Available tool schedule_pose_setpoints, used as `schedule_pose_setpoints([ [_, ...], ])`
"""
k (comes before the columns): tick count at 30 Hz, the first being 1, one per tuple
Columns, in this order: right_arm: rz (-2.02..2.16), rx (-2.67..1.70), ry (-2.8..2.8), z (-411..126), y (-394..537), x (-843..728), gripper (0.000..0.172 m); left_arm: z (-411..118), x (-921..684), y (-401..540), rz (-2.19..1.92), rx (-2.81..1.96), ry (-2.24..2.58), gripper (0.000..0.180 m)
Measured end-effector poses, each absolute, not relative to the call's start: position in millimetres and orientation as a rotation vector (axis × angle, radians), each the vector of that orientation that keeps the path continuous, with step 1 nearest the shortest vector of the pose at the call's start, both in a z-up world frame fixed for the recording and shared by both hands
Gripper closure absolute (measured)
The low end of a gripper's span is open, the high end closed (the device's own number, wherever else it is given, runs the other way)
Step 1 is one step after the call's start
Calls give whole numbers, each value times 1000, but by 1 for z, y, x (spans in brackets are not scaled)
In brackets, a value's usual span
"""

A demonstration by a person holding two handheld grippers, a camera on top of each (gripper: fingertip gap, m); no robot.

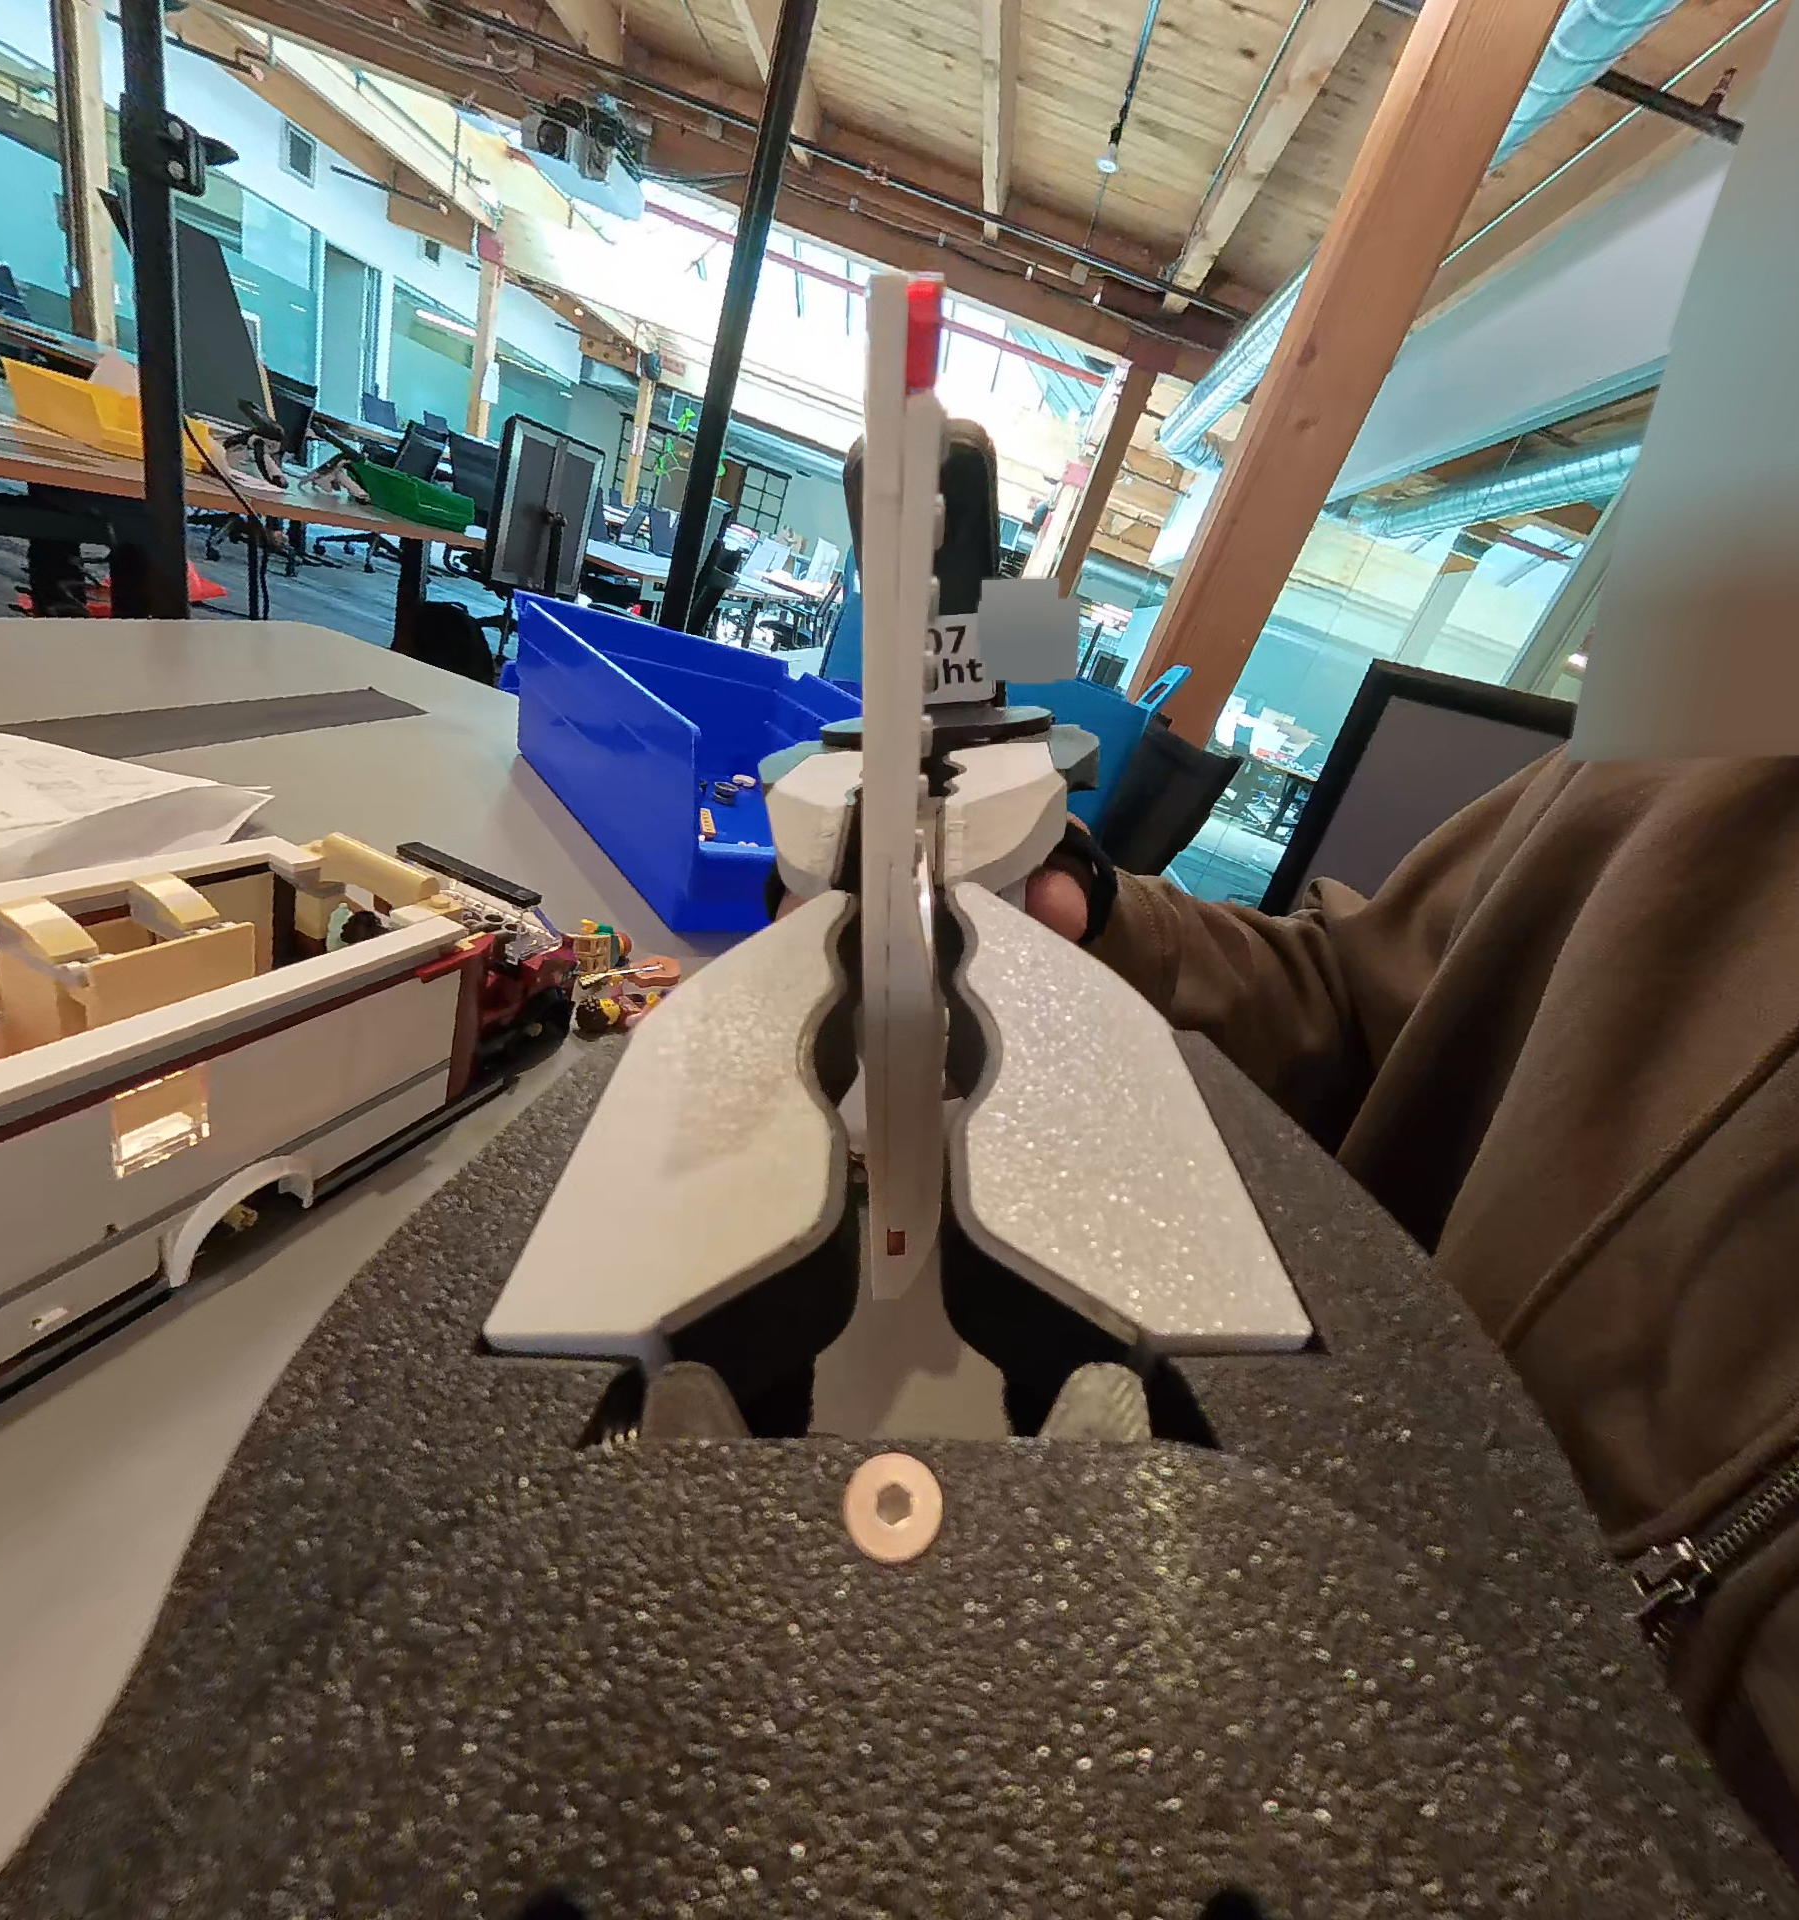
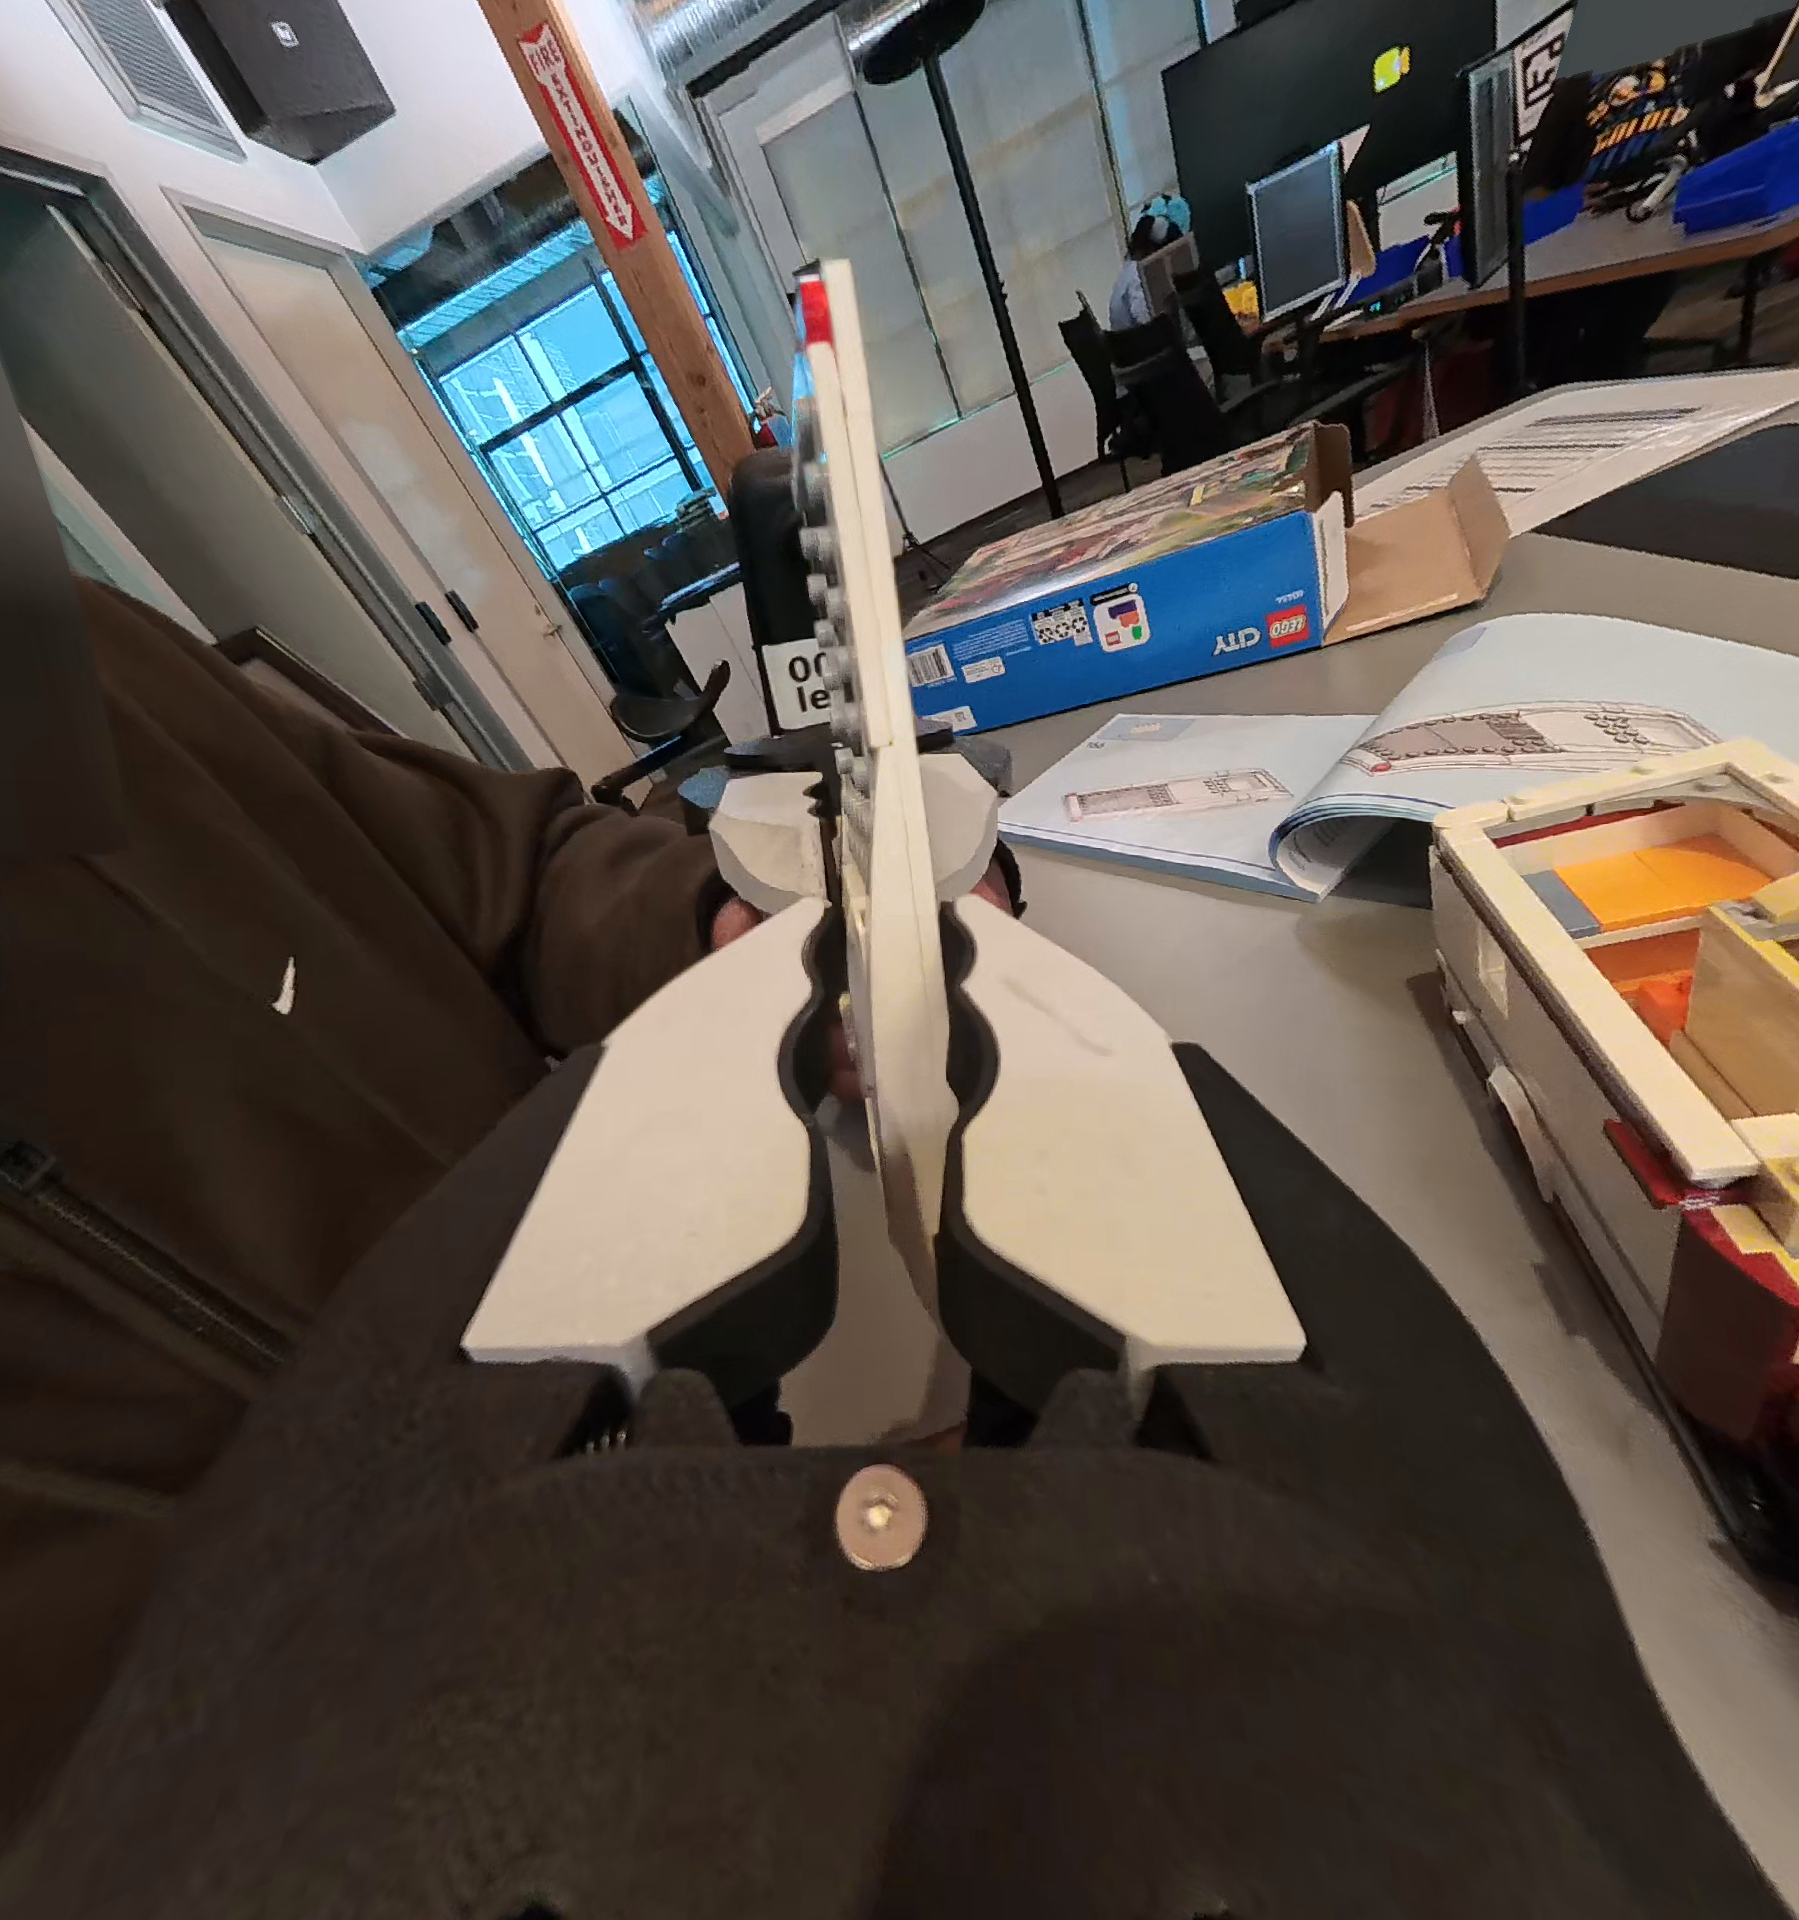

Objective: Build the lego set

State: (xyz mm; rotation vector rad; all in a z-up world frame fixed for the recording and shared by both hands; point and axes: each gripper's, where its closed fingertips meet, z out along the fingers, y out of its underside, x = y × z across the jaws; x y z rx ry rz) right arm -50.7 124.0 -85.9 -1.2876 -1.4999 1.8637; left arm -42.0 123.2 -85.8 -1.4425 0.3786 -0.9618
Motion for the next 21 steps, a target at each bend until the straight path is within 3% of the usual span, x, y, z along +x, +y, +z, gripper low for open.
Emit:
schedule_pose_setpoints([
  [18,1904,-1224,-1510,-82,118,-48,157,-82,-39,118,-1020,-1422,405,168],
  [21,1862,-1246,-1506,-83,122,-49,148,-82,-39,117,-1012,-1421,417,168],
])
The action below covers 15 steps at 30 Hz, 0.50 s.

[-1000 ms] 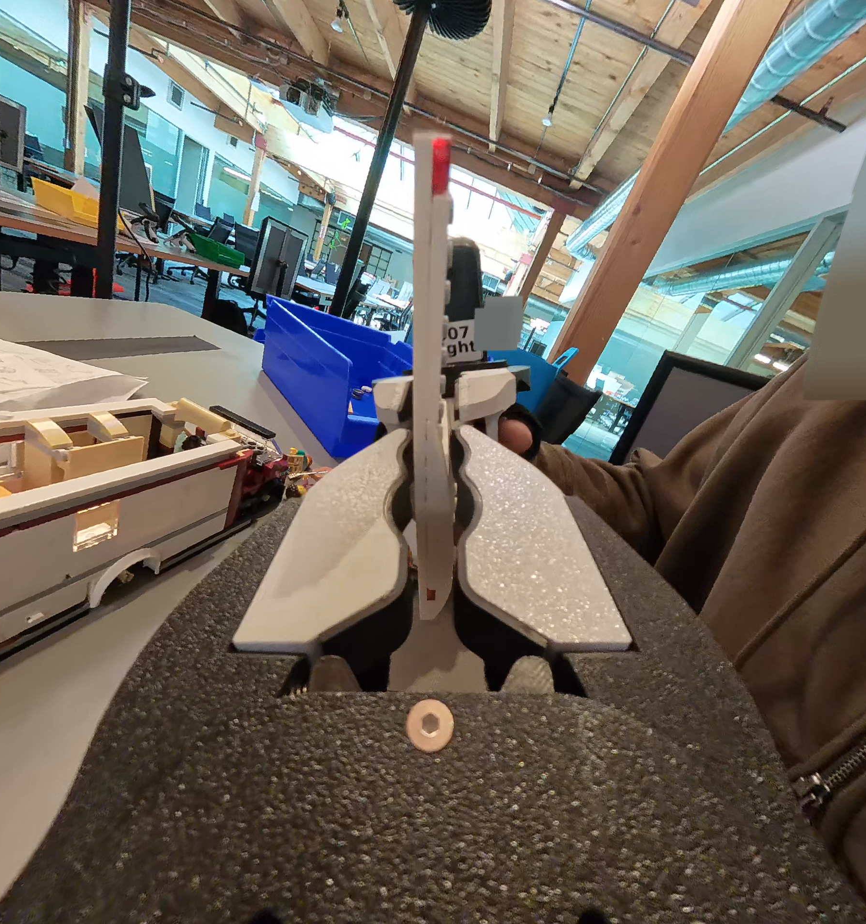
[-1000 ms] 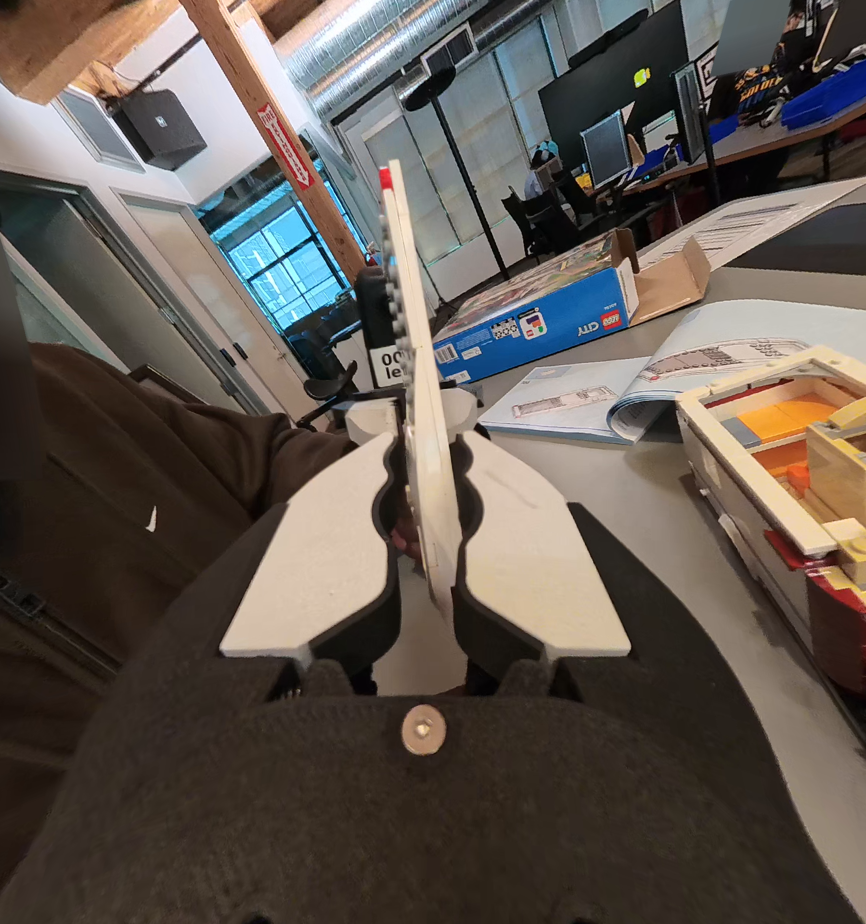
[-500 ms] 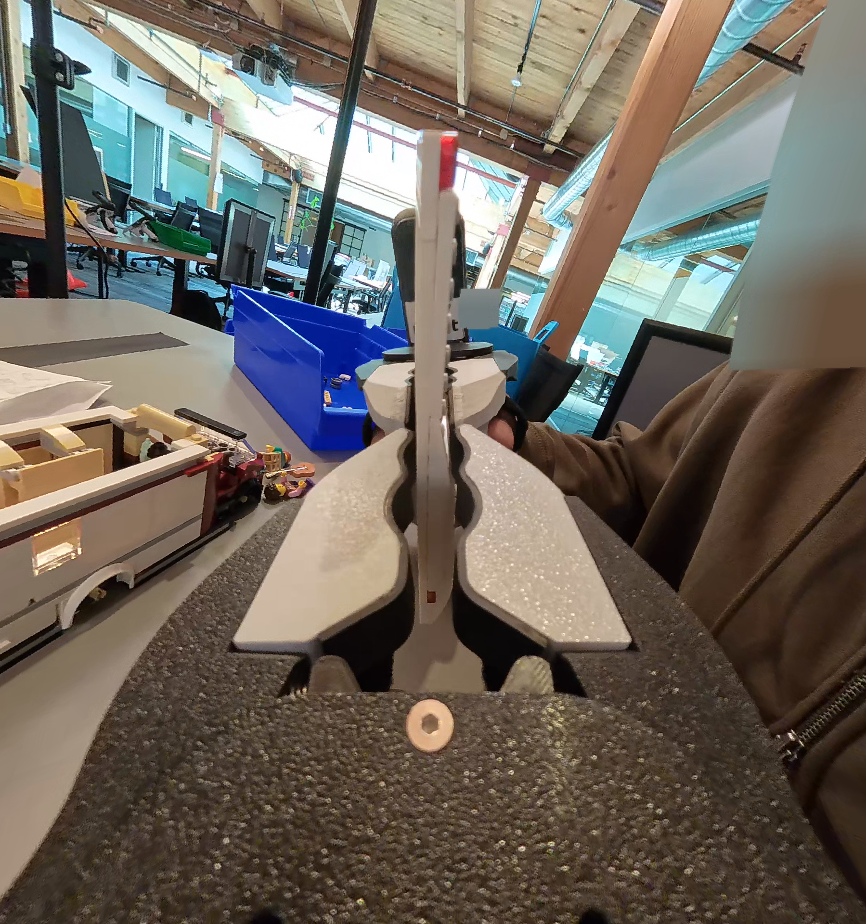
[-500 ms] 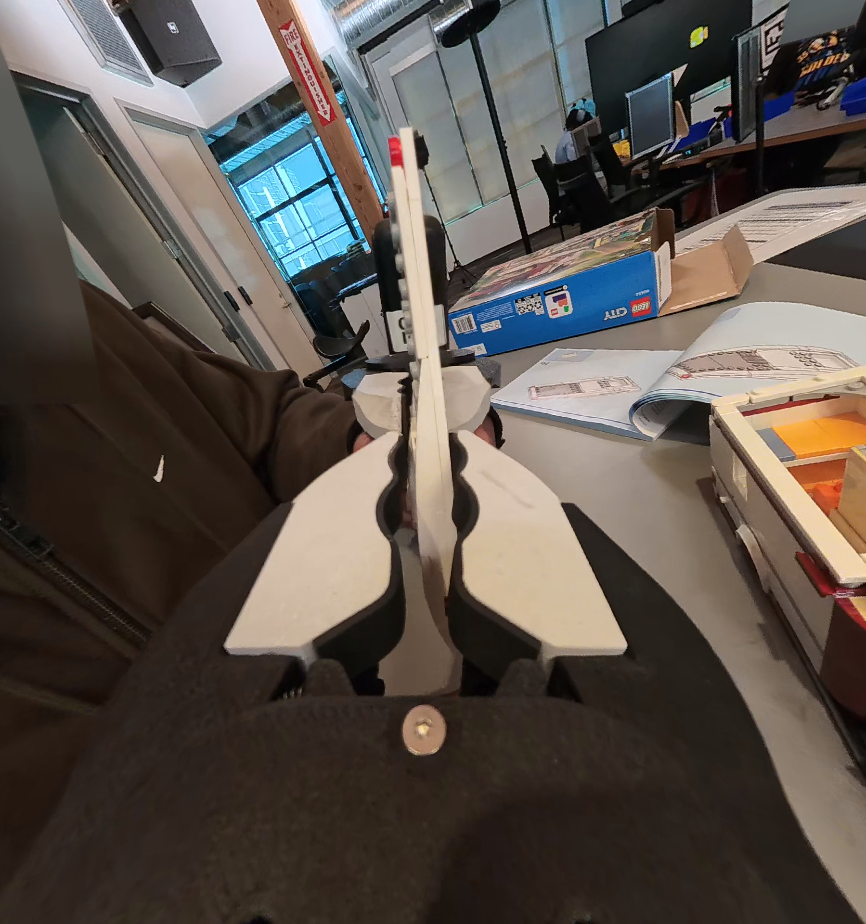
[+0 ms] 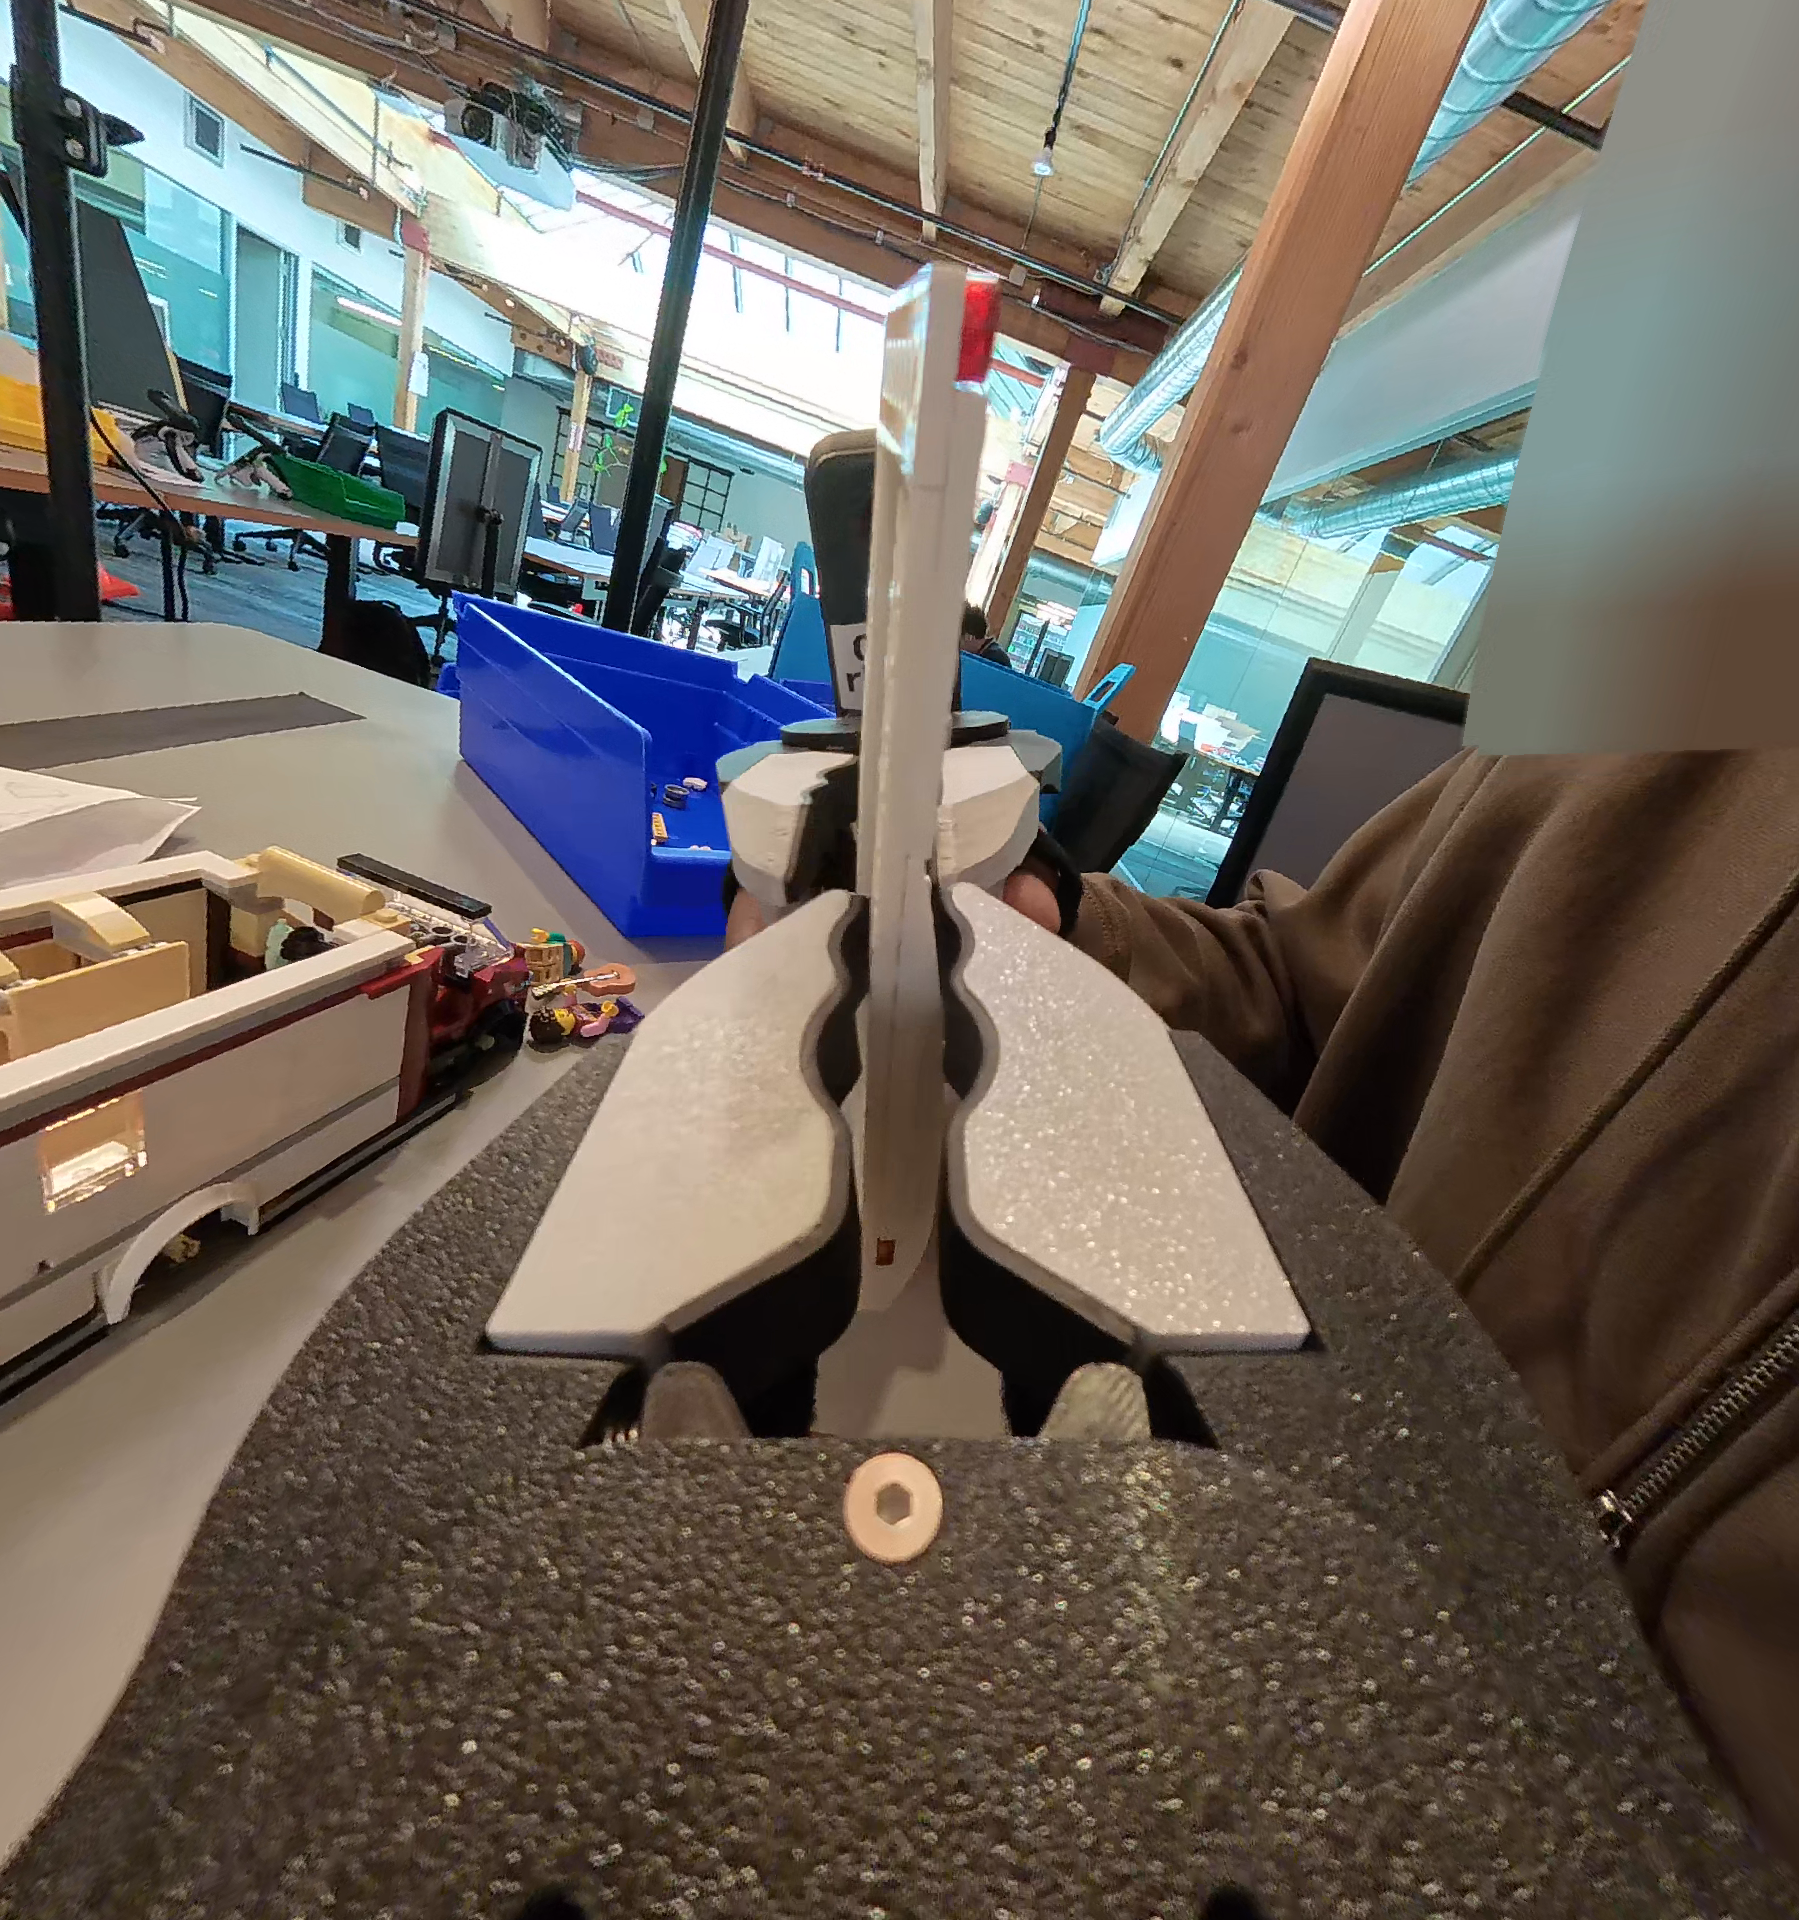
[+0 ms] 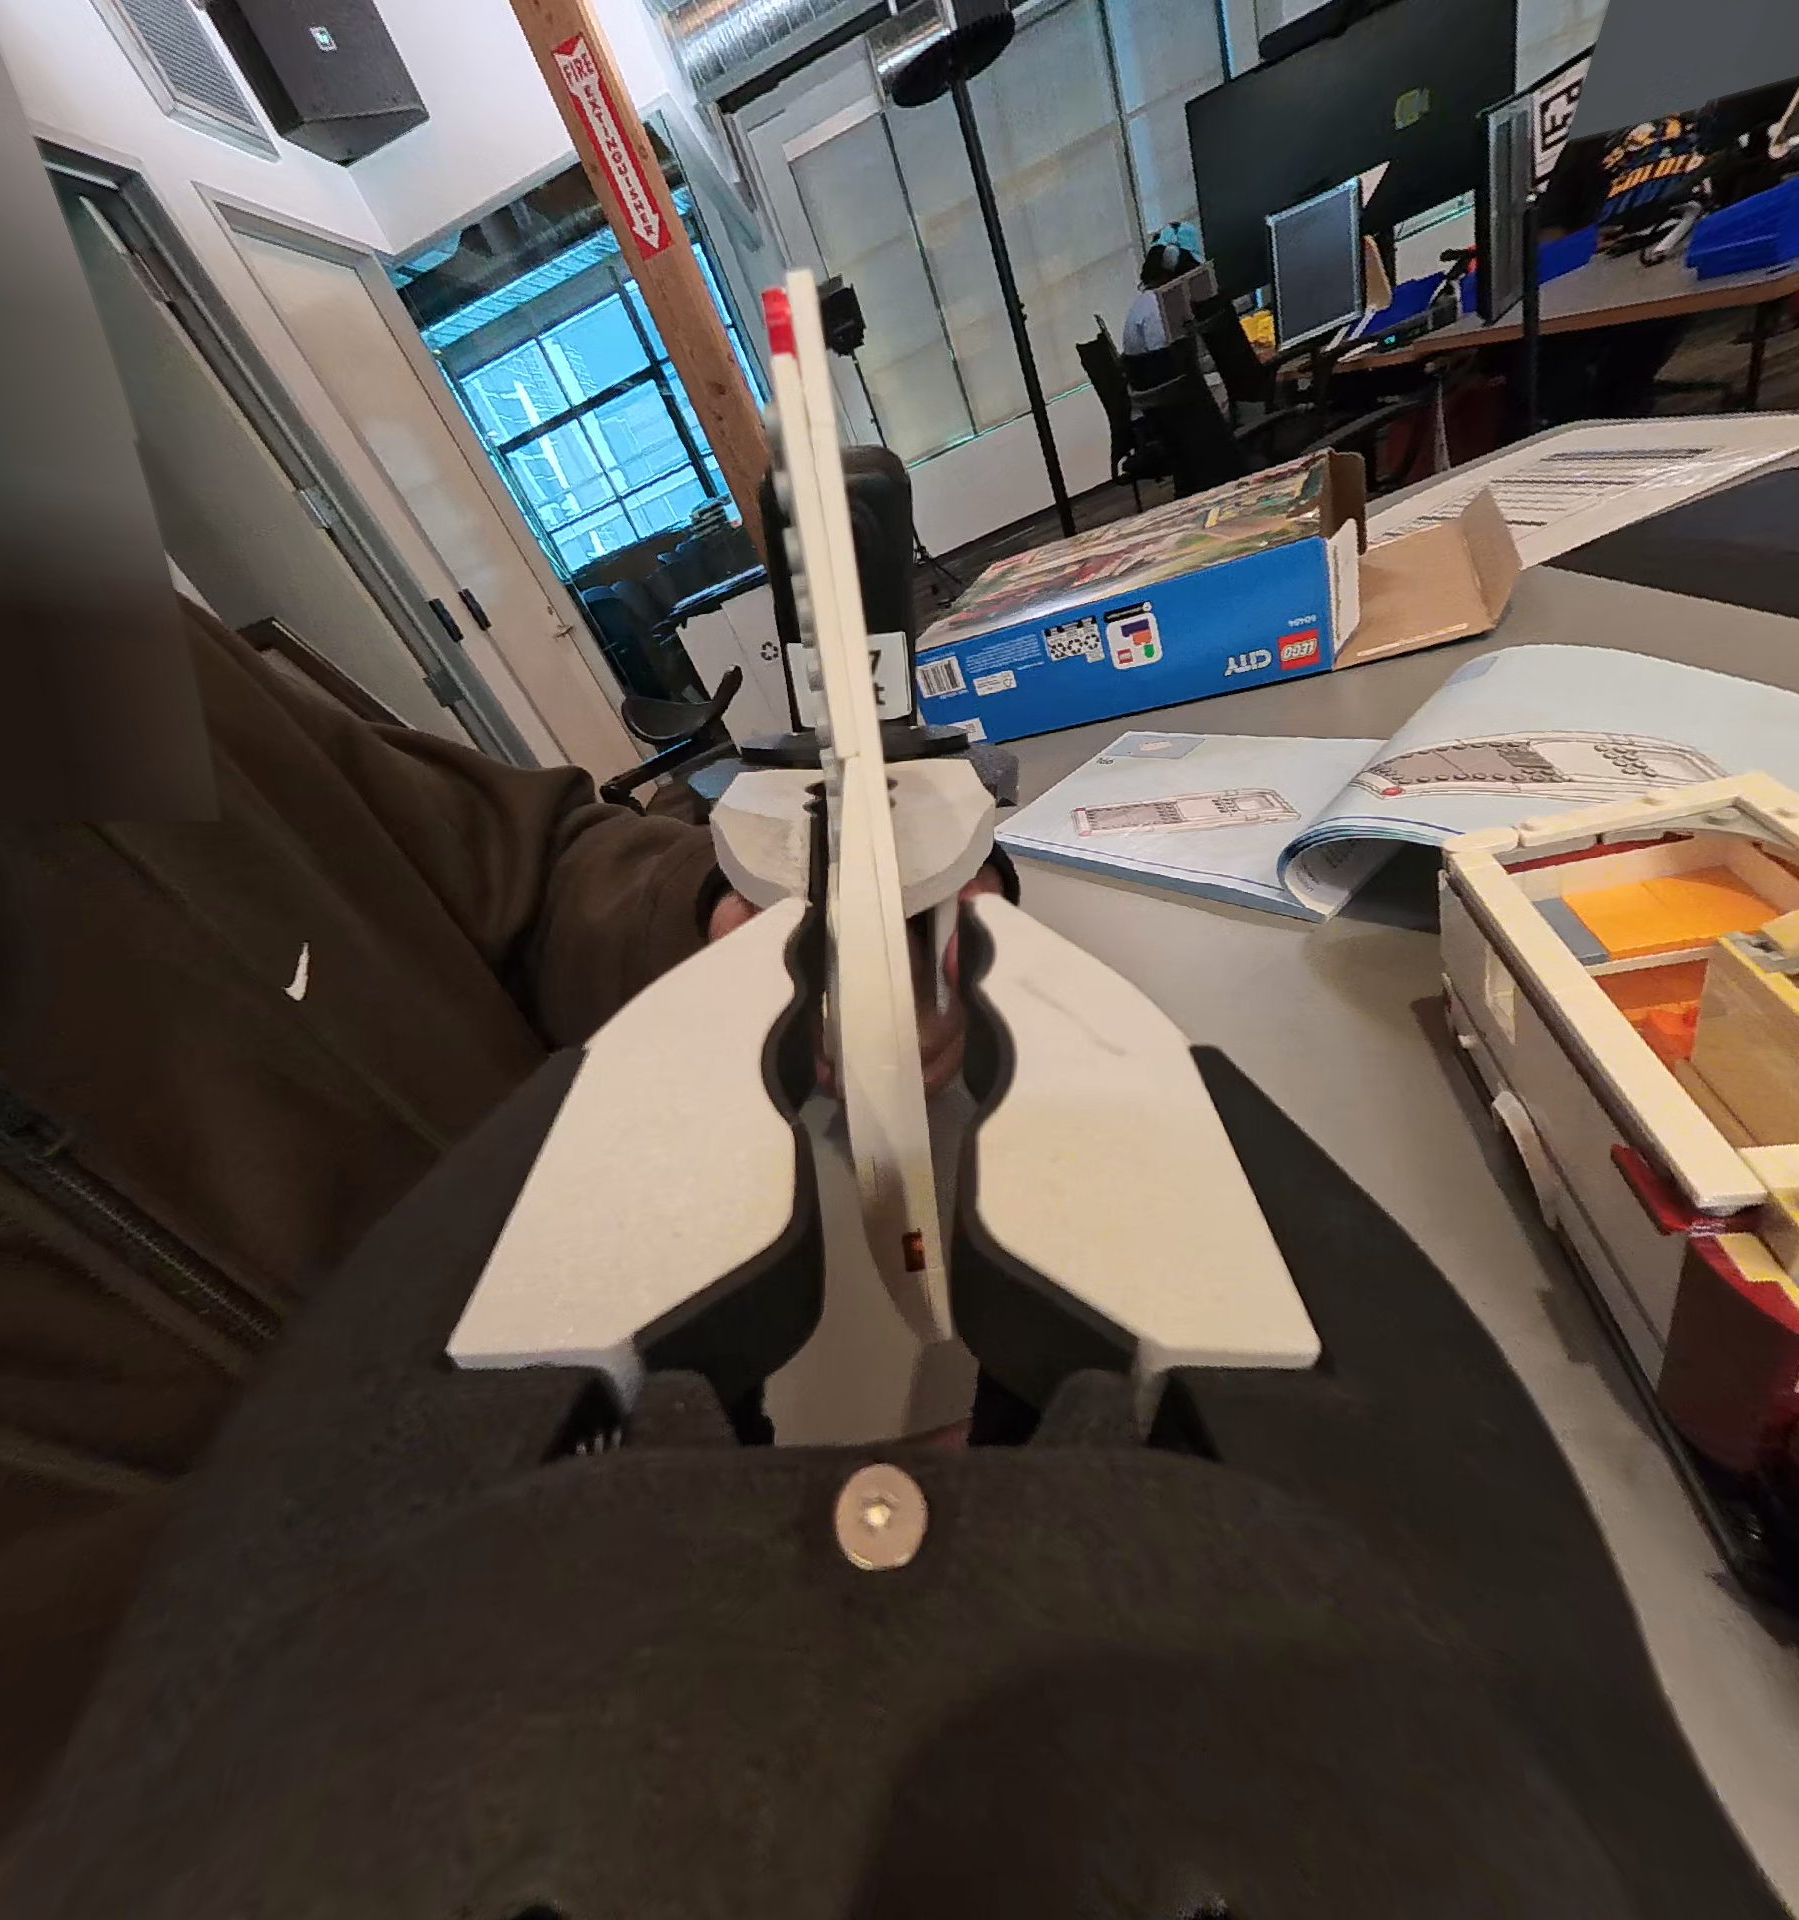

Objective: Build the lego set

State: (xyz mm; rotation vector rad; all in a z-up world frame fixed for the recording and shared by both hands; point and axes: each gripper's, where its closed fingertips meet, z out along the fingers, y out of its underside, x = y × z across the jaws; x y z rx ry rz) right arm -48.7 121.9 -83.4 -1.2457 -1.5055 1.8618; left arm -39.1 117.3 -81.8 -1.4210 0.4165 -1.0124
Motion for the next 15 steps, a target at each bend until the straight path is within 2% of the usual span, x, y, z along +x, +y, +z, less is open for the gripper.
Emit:
schedule_pose_setpoints([
  [7,1824,-1184,-1546,-82,117,-45,157,-82,-38,116,-998,-1427,453,168],
  [15,1847,-1130,-1554,-78,112,-43,158,-81,-36,112,-1029,-1411,465,168],
])
